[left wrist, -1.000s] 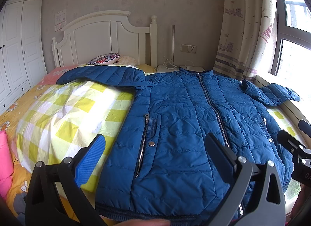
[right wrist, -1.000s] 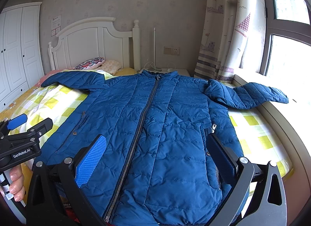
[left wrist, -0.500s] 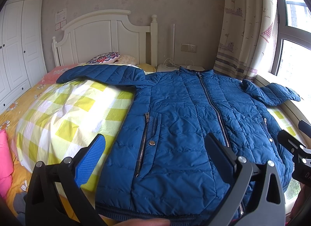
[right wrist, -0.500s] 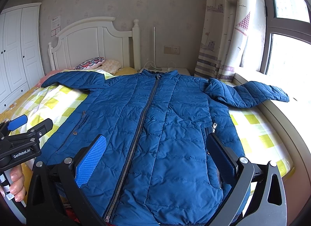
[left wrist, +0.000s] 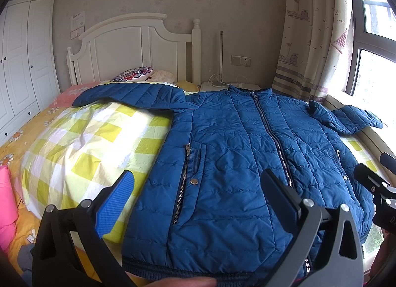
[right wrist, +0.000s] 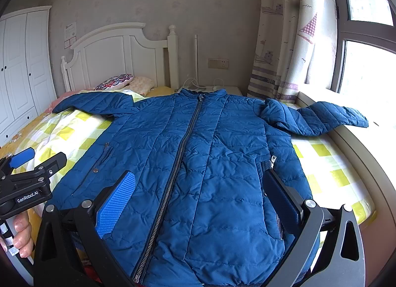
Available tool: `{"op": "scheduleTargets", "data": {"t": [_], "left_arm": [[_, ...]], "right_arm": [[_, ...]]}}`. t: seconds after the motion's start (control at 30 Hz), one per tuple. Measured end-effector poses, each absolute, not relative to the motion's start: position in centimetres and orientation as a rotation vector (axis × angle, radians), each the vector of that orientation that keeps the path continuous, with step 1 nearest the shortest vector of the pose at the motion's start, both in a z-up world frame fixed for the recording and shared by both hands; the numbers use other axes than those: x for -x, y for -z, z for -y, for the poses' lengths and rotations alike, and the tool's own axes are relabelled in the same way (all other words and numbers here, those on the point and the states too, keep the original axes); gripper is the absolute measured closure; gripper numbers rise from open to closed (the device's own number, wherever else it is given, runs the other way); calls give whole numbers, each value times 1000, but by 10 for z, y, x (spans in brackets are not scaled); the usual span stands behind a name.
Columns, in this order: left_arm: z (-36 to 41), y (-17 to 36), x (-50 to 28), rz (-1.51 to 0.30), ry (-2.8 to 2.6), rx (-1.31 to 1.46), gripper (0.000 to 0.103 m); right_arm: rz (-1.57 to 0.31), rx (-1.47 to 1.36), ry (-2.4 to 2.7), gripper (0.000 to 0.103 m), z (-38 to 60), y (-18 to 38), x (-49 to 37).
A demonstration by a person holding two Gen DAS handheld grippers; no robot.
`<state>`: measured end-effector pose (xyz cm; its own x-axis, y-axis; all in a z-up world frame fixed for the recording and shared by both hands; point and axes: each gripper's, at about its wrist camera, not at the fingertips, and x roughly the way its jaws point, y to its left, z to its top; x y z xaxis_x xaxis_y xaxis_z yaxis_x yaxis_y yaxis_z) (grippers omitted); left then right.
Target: Fold large clothes
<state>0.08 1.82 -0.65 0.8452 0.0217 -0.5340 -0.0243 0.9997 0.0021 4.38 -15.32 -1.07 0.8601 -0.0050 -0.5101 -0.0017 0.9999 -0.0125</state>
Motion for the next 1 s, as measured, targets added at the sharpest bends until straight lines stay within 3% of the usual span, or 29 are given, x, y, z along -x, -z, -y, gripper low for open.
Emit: {"op": "scheduleTargets", "data": {"t": [0.53,0.8,1.0], "left_arm": [[-4,17,-38,-641,46,-44,2],[33,50,-200,-840,87,-222,2],[46,86,-302,-888,75,-246,2]], "right_arm": [[-528,13,-6,4,179,19,-66],[-664,-177,187,4,303,41,-163],[-734,-515,351,4,442,75,-242]]}}
